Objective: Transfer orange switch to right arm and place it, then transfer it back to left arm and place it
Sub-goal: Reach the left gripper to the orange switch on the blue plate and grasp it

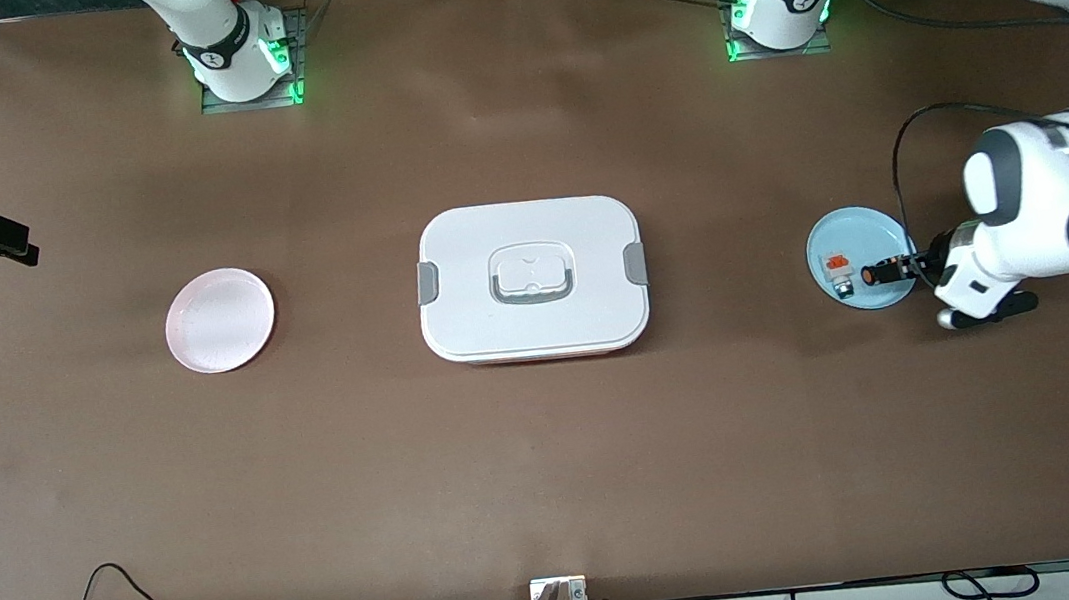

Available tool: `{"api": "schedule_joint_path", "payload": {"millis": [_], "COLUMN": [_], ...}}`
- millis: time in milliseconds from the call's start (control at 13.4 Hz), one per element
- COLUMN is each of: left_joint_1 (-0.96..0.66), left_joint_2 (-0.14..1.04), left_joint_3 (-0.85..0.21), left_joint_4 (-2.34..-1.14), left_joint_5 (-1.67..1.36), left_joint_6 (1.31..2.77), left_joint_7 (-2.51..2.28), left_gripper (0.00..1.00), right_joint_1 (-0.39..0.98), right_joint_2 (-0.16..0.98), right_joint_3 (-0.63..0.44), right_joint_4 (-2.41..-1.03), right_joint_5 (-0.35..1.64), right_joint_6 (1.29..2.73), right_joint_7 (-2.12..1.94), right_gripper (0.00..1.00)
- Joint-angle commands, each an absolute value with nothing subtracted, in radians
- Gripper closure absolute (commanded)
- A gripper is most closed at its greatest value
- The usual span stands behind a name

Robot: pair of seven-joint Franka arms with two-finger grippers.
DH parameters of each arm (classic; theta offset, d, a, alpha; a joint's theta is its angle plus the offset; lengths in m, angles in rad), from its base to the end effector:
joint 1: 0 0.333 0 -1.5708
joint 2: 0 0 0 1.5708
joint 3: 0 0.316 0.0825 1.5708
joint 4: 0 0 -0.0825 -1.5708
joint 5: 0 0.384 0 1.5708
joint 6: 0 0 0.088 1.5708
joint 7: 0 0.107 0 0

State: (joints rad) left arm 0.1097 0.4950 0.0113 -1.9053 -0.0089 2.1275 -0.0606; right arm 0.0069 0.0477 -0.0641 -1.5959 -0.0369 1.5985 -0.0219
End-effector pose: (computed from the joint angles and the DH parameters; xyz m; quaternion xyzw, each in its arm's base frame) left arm 0.5945 0.0717 0.2176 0.9864 0.0924 -0.1359 0.0048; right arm 0.5684 -0.0356 0.5883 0.9994 -0.0167 -0.0233 0.0190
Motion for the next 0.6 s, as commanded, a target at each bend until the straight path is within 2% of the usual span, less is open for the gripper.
{"api": "schedule_joint_path", "payload": {"millis": [0,522], "left_joint_1": [0.13,0.126], "left_joint_2": [0.523,0.555], "left_joint_3": [0.006,-0.001], "left_joint_4": [-1.905,-1.899], "left_joint_5": [0.008,-0.003], "left_joint_6": [2.158,2.18], "left_joint_7": [-0.075,-0.107], "left_gripper": [0.0,0.0], "right_joint_1": [0.006,0.006], "right_joint_2": [0.054,0.054], "right_joint_3": [-0.061,-0.061], "right_joint_4": [-1.583,-1.585], "right_joint_5": [-0.023,-0.023], "right_joint_6": [1.58,1.58], "right_joint_7": [-0.02,-0.021], "right_gripper": [0.0,0.0]}}
